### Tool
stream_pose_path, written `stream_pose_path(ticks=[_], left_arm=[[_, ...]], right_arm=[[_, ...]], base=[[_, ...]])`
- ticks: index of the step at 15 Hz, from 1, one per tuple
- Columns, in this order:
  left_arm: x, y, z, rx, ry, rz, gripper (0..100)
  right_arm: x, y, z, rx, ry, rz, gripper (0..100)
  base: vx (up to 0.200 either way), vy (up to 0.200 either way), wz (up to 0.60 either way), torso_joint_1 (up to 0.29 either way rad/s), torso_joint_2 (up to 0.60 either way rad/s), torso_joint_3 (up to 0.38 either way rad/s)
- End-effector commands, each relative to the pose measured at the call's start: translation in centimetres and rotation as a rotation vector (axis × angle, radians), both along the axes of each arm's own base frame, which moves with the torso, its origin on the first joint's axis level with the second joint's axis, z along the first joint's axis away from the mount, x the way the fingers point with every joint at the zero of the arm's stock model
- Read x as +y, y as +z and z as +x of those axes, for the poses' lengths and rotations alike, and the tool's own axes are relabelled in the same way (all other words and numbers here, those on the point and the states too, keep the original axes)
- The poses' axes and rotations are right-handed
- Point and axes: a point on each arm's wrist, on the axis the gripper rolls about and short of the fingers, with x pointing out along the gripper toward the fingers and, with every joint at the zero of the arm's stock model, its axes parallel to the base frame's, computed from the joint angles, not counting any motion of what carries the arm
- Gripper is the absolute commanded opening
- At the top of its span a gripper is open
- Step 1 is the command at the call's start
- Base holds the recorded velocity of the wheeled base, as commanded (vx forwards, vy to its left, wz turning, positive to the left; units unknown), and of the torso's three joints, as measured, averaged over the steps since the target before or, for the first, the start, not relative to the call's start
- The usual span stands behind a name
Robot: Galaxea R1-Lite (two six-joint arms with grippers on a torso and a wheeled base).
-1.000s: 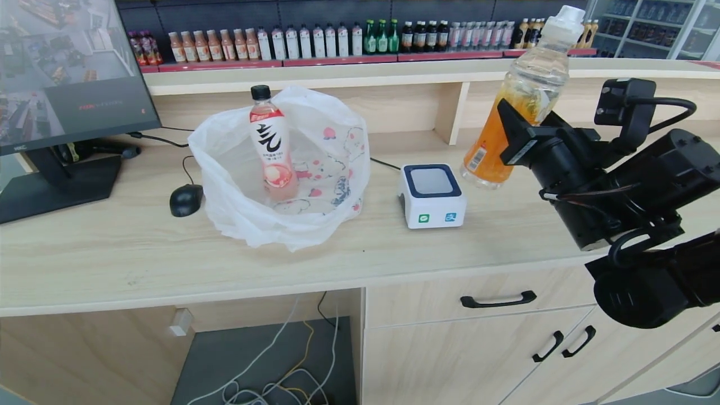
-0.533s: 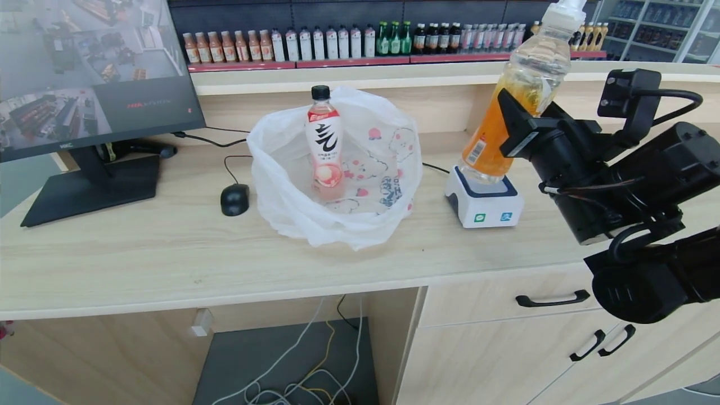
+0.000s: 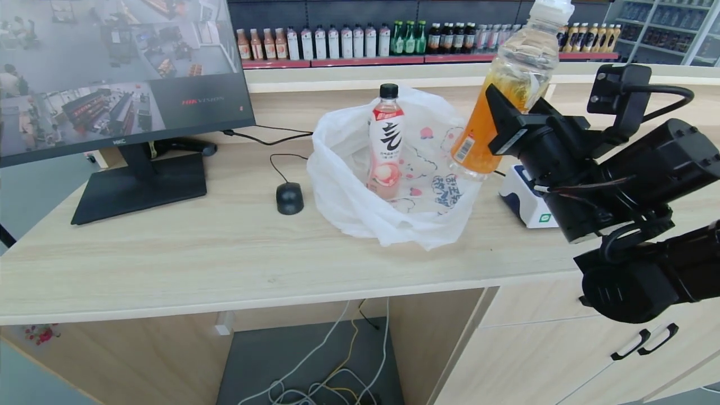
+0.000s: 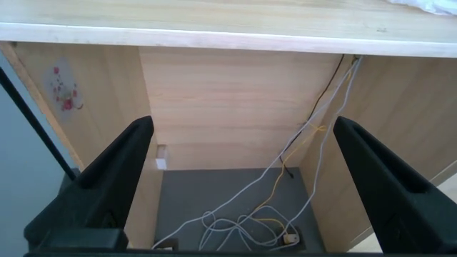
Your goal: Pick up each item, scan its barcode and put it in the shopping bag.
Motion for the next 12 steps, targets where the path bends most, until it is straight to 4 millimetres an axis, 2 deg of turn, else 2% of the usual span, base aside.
stream_pose_path(ticks=[1, 6, 8, 12], left_arm=[[0.0, 0.0, 0.0, -0.002, 0.0, 0.0, 100], [0.0, 0.0, 0.0, -0.001, -0.002, 0.003, 100], [0.0, 0.0, 0.0, -0.001, -0.002, 0.003, 100], [0.0, 0.0, 0.0, -0.001, -0.002, 0.003, 100]], right_arm=[[0.8, 0.0, 0.2, -0.006, 0.018, 0.002, 0], [2.0, -0.7, 2.1, -0.013, 0.025, 0.002, 0], [2.6, -1.6, 3.6, -0.011, 0.03, -0.011, 0], [3.3, -3.6, 5.2, 0.006, 0.019, -0.076, 0]], base=[[0.0, 0.0, 0.0, 0.0, 0.0, 0.0], [0.0, 0.0, 0.0, 0.0, 0.0, 0.0], [0.0, 0.0, 0.0, 0.0, 0.0, 0.0], [0.0, 0.0, 0.0, 0.0, 0.0, 0.0]])
